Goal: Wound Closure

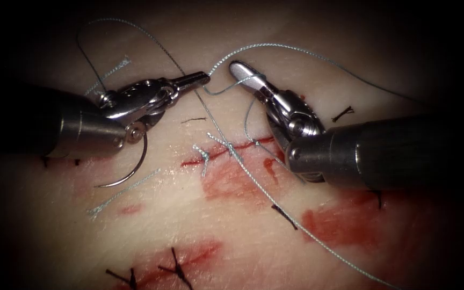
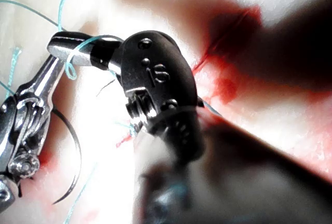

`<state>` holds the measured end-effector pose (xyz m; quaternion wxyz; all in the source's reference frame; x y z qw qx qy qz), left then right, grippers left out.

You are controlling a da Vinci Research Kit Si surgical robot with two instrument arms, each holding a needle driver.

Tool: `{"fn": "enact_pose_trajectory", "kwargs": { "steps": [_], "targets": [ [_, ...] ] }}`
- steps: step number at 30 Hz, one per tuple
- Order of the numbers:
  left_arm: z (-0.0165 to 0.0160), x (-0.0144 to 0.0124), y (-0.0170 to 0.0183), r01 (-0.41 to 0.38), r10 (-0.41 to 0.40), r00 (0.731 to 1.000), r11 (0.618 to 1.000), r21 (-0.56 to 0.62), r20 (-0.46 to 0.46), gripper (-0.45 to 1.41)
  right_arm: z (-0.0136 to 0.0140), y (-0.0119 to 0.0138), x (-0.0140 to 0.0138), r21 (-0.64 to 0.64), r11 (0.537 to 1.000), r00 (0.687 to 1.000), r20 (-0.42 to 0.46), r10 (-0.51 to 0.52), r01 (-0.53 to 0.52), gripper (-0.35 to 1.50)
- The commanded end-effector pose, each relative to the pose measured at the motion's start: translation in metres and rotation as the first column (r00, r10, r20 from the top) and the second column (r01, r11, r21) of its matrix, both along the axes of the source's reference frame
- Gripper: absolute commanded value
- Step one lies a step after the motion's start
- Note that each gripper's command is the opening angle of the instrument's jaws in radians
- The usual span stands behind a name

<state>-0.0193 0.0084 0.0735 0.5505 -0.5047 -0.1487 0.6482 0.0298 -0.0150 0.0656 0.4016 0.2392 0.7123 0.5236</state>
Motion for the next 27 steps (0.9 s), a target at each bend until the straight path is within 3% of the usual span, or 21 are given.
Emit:
{"fn": "enact_pose_trajectory", "kwargs": {
  "steps": [1,11,13,17,22,27],
  "targets": [
    [0.0006,-0.0007,-0.0004,-0.002,0.002,1.000,1.000,0.000,0.007,-0.45,0.0003,-0.0001,0.0011,-0.014,1.000,1.000,0.001,-0.013,0.013,-0.35],
    [0.0006,-0.0014,-0.0010,-0.035,0.031,0.998,0.997,0.062,0.058,-0.45,0.0007,0.0006,0.0004,-0.109,0.983,0.989,0.014,-0.150,0.151,-0.35],
    [0.0005,-0.0014,-0.0008,-0.051,0.039,0.994,0.991,0.120,0.101,-0.45,0.0008,0.0007,0.0001,-0.124,0.975,0.983,0.026,-0.180,0.182,-0.35],
    [0.0005,-0.0015,-0.0004,-0.077,0.063,0.989,0.991,0.107,0.133,-0.45,0.0009,0.0007,-0.0002,-0.161,0.949,0.962,0.017,-0.273,0.272,-0.35],
    [0.0007,-0.0021,-0.0005,-0.094,0.072,0.983,0.988,0.124,0.171,-0.45,0.0010,0.0009,-0.0001,-0.216,0.880,0.906,0.070,-0.418,0.423,-0.35],
    [0.0014,-0.0031,-0.0010,-0.110,0.082,0.971,0.988,0.112,0.225,-0.45,0.0006,0.0006,-0.0001,-0.205,0.799,0.824,0.086,-0.560,0.565,-0.35]
  ]
}}
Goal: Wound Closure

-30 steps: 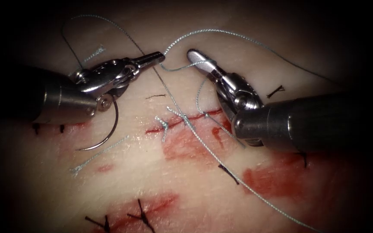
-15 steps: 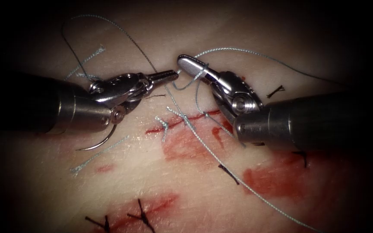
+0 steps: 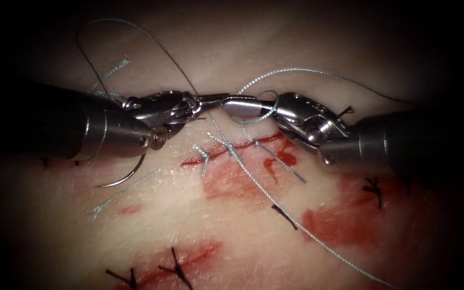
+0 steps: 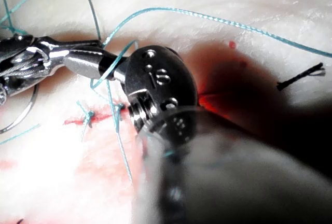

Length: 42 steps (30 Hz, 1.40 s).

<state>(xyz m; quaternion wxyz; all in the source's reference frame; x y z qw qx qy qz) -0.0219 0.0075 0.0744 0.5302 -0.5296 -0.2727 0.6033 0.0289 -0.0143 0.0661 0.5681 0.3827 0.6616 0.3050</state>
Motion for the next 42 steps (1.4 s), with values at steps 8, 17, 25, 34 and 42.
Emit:
{"fn": "enact_pose_trajectory", "kwargs": {
  "steps": [8,17,25,34,42],
  "targets": [
    [0.0006,-0.0015,-0.0005,-0.033,0.032,0.999,0.999,0.013,0.035,-0.45,-0.0020,-0.0012,0.0003,0.129,0.935,0.892,0.280,-0.354,0.330,-0.35],
    [0.0008,-0.0023,-0.0007,-0.063,0.062,0.997,0.998,0.009,0.050,-0.45,-0.0036,-0.0015,-0.0014,0.200,0.878,0.658,0.594,-0.462,0.436,-0.35],
    [0.0008,-0.0039,-0.0005,-0.066,0.069,0.995,0.997,-0.044,0.075,-0.45,-0.0036,-0.0021,-0.0020,0.213,0.880,0.535,0.725,-0.433,0.424,-0.35],
    [0.0003,-0.0046,0.0004,-0.018,0.026,0.993,0.997,-0.070,0.115,-0.45,-0.0039,-0.0027,-0.0023,0.223,0.876,0.397,0.824,-0.403,0.427,-0.35],
    [0.0000,-0.0050,0.0008,0.002,0.009,0.991,0.996,-0.085,0.131,-0.45,-0.0042,-0.0039,-0.0029,0.204,0.882,0.379,0.844,-0.378,0.425,-0.35]
  ]
}}
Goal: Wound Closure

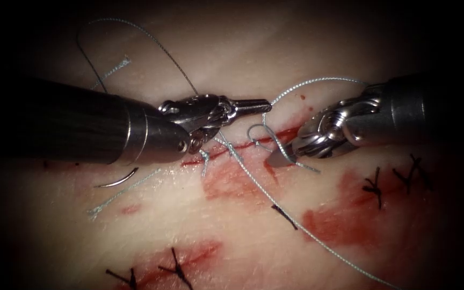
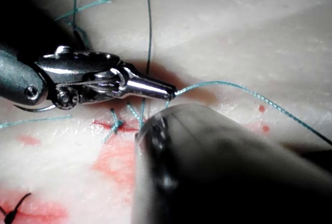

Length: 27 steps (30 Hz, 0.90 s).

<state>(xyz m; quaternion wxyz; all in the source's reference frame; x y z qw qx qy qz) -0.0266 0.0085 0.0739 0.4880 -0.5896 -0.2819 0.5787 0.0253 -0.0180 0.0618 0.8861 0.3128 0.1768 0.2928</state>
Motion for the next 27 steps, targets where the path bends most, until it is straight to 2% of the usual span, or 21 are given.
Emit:
{"fn": "enact_pose_trajectory", "kwargs": {
  "steps": [1,6,9,11,15,16,21,25,27],
  "targets": [
    [0.0004,-0.0004,-0.0001,-0.001,0.001,1.000,1.000,-0.001,0.000,-0.45,-0.0001,-0.0002,0.0007,-0.007,1.000,1.000,-0.003,0.004,-0.004,-0.35],
    [0.0004,-0.0003,-0.0001,0.000,0.000,1.000,1.000,-0.006,-0.002,-0.45,-0.0010,0.0003,0.0003,-0.030,0.999,0.999,-0.001,0.035,-0.035,-0.32],
    [0.0004,-0.0003,-0.0001,0.000,0.000,1.000,1.000,-0.006,-0.002,-0.45,-0.0009,0.0004,0.0001,-0.047,0.999,1.000,0.000,0.015,-0.015,-0.35],
    [0.0004,-0.0003,-0.0001,0.000,0.000,1.000,1.000,-0.006,-0.002,-0.45,-0.0006,0.0004,0.0000,-0.059,0.998,1.000,0.001,0.004,-0.004,-0.30],
    [0.0004,-0.0003,-0.0001,0.000,0.000,1.000,1.000,-0.007,-0.003,-0.45,-0.0006,0.0005,-0.0002,-0.085,0.996,1.000,-0.008,-0.004,0.004,-0.10],
    [0.0004,-0.0003,-0.0001,0.000,0.000,1.000,1.000,-0.007,-0.003,-0.45,-0.0006,0.0006,-0.0001,-0.095,0.996,1.000,-0.009,-0.003,0.002,0.09],
    [0.0004,-0.0003,-0.0001,0.000,0.000,1.000,1.000,-0.007,-0.003,-0.45,-0.0005,0.0007,-0.0002,-0.106,0.994,1.000,-0.013,-0.011,0.010,0.24],
    [0.0004,-0.0003,-0.0001,0.000,0.000,1.000,1.000,-0.007,-0.003,-0.45,-0.0008,0.0008,-0.0002,-0.109,0.994,1.000,-0.017,-0.019,0.017,0.20],
    [0.0004,-0.0003,-0.0001,0.000,0.000,1.000,1.000,-0.007,-0.003,-0.45,-0.0009,0.0009,-0.0002,-0.110,0.994,1.000,-0.017,-0.016,0.014,0.31]
  ]
}}
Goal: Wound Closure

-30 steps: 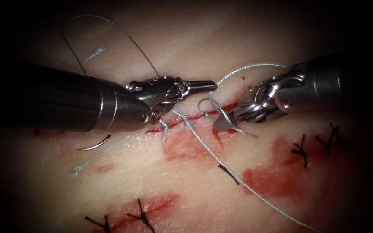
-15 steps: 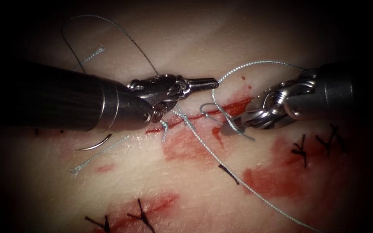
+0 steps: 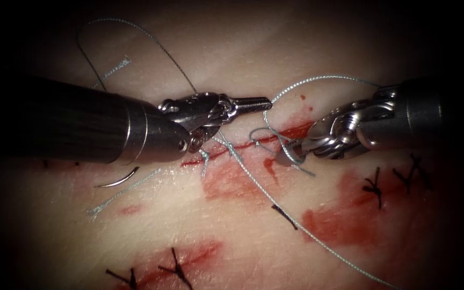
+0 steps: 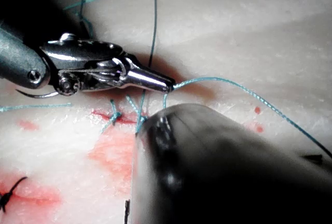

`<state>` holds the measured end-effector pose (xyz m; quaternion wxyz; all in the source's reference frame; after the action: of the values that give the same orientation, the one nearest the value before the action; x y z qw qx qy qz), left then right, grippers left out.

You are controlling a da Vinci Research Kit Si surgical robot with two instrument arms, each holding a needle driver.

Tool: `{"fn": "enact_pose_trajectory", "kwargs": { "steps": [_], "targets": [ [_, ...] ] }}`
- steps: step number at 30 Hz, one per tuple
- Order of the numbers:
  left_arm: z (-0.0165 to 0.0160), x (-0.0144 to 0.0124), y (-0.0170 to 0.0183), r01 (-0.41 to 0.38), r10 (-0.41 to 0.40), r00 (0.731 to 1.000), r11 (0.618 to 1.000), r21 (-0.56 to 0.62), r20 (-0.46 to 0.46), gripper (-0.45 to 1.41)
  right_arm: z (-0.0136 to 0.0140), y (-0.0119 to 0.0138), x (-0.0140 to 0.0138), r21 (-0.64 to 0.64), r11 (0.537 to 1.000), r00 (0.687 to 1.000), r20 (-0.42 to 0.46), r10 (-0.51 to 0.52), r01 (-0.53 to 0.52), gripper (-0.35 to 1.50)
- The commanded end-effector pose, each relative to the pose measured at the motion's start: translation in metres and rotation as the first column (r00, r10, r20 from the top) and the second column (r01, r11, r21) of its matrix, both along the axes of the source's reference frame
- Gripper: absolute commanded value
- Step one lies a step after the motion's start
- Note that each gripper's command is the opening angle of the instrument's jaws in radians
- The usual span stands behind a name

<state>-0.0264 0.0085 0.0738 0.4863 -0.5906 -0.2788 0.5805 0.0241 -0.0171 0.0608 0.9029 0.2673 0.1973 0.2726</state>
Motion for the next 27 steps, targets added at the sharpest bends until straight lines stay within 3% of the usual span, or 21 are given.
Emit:
{"fn": "enact_pose_trajectory", "kwargs": {
  "steps": [1,4,5,15,27],
  "targets": [
    [0.0006,-0.0005,-0.0002,0.000,0.000,1.000,1.000,0.000,0.000,-0.45,0.0002,0.0000,0.0009,0.000,1.000,1.000,-0.002,0.001,-0.001,0.31],
    [0.0006,-0.0005,-0.0002,0.000,0.000,1.000,1.000,0.000,0.000,-0.45,0.0001,0.0001,0.0008,-0.013,1.000,1.000,-0.008,-0.008,0.008,0.42],
    [0.0006,-0.0005,-0.0002,0.000,0.000,1.000,1.000,0.000,0.000,-0.45,0.0001,0.0001,0.0007,-0.013,1.000,1.000,-0.005,-0.010,0.009,0.34],
    [0.0006,-0.0005,-0.0002,0.000,0.000,1.000,1.000,0.000,0.000,-0.45,0.0013,-0.0009,0.0007,-0.028,1.000,1.000,-0.002,-0.011,0.011,0.41],
    [0.0007,-0.0005,-0.0004,0.000,0.000,1.000,1.000,-0.002,-0.001,-0.45,0.0022,-0.0024,0.0006,-0.048,0.999,1.000,0.001,-0.021,0.021,0.31]
  ]
}}
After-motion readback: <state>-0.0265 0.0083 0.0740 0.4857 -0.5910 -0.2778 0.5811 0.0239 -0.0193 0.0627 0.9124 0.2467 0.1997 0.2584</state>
